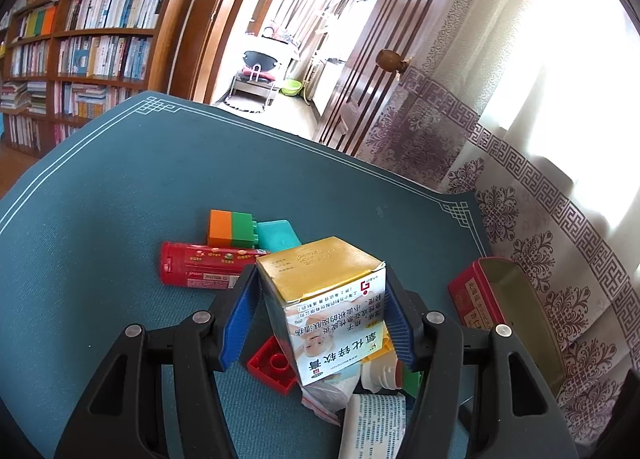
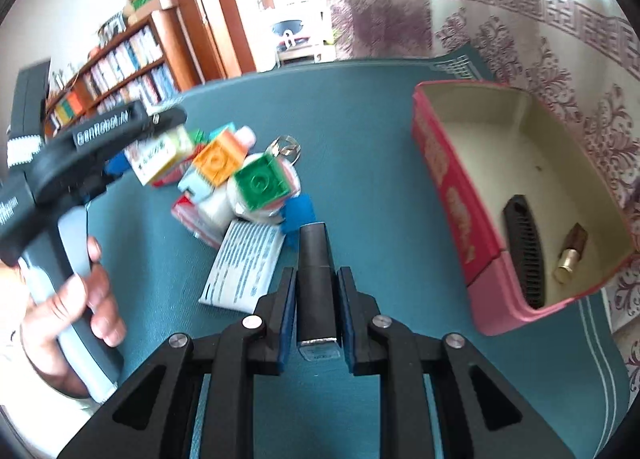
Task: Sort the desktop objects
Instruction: 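Carry medicine box and black case into the pink tin and open both tools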
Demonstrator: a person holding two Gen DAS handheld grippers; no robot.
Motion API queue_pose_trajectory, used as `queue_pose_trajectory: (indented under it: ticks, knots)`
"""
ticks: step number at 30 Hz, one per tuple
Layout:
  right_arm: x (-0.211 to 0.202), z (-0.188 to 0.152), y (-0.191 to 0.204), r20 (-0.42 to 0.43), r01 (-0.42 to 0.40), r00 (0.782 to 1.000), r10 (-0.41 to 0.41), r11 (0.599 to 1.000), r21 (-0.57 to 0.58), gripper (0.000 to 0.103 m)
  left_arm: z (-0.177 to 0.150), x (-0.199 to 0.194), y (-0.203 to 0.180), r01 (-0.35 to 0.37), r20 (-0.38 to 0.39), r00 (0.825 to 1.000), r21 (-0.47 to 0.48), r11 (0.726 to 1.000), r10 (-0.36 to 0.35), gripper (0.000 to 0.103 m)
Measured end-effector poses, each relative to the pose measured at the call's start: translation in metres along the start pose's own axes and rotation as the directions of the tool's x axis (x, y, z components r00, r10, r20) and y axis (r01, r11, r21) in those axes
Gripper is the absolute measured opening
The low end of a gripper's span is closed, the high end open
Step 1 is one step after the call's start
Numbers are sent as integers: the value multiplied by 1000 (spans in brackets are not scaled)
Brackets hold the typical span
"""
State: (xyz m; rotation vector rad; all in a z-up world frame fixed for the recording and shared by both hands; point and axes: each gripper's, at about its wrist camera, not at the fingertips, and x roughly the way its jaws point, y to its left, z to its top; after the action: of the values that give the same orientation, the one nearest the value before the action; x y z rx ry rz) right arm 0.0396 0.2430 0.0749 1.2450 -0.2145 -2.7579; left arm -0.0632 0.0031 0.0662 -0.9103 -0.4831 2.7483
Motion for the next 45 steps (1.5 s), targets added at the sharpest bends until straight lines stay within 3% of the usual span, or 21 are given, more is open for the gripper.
queue_pose_trajectory:
  ticks: [7, 11, 20, 26, 35, 40, 45]
  knots:
    - [-33, 10, -27, 103, 18, 994, -26, 997, 74, 22, -3, -1, -11, 6, 6, 1000, 36, 999, -6, 62]
    - [-48, 14, -51, 162, 68, 983, -92, 987, 145, 22, -5, -4, -17, 14, 7, 1000, 49, 999, -14, 62]
    - [-59, 18, -110, 209, 161, 952, -222, 948, 273, 22, -17, -11, -55, 56, -12, 998, 133, 989, -55, 62]
    - [-44, 20, -143, 182, 201, 947, -266, 930, 309, 22, -23, -19, -75, 69, -2, 998, 178, 982, -70, 62]
    - [-23, 10, -161, 152, 185, 960, -237, 937, 295, 30, -19, -24, -110, 72, 20, 997, 229, 971, -78, 62]
    - [-21, 6, -170, 159, 186, 957, -241, 935, 302, 35, -21, -17, -147, 133, -17, 991, 275, 952, -133, 62]
    - [-22, -4, -173, 174, 169, 956, -237, 927, 334, 36, -30, -3, -186, 224, -95, 974, 295, 929, -204, 62]
